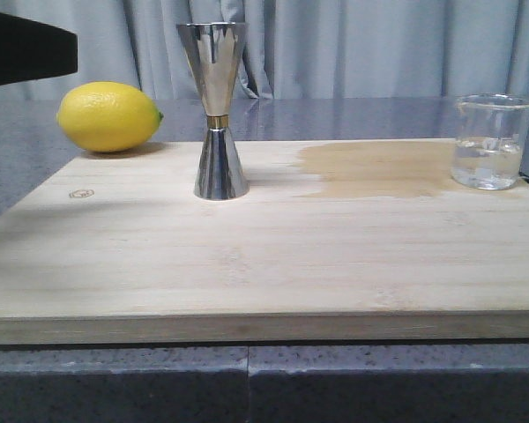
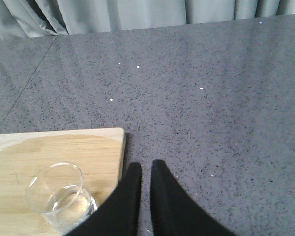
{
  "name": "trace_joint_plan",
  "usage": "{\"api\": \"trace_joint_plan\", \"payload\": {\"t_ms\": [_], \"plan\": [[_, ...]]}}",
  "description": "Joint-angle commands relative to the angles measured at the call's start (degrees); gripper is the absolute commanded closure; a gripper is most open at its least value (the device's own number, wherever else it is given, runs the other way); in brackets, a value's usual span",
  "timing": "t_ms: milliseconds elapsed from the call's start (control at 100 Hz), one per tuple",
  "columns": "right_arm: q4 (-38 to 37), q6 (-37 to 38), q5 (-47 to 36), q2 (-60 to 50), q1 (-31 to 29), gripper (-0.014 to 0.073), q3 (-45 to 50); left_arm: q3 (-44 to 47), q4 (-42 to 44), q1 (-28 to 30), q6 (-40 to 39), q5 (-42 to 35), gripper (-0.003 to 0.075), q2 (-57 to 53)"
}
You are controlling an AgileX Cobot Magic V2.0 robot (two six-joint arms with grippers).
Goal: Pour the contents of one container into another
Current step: 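Move the left gripper toward the steel jigger, opening around its waist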
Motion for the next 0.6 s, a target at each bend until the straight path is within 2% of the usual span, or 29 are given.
{"api": "trace_joint_plan", "payload": {"t_ms": [0,70,390,490,590], "plan": [[-0.55,-0.27,-5.43,0.06,0.19,0.0568,-1.66,-1.16,3.88,3.38,-3.51,-9.91,0.0738,0.09],[-0.55,-0.27,-5.51,0.06,0.19,0.0568,-1.66,-1.29,5.94,4.49,-3.84,-13.72,0.0738,1.56],[-0.55,-0.27,-5.24,0.06,0.19,0.0568,-1.66,-6.91,10.49,4.49,-3.84,-20.10,0.0734,10.74],[-0.55,-0.27,-5.13,0.06,0.19,0.0568,-1.66,-9.05,10.75,4.49,-3.84,-20.69,0.0697,12.57],[-0.55,-0.27,-5.13,0.06,0.19,0.0568,-1.66,-10.63,11.29,3.94,-3.84,-20.82,0.0619,13.89]]}}
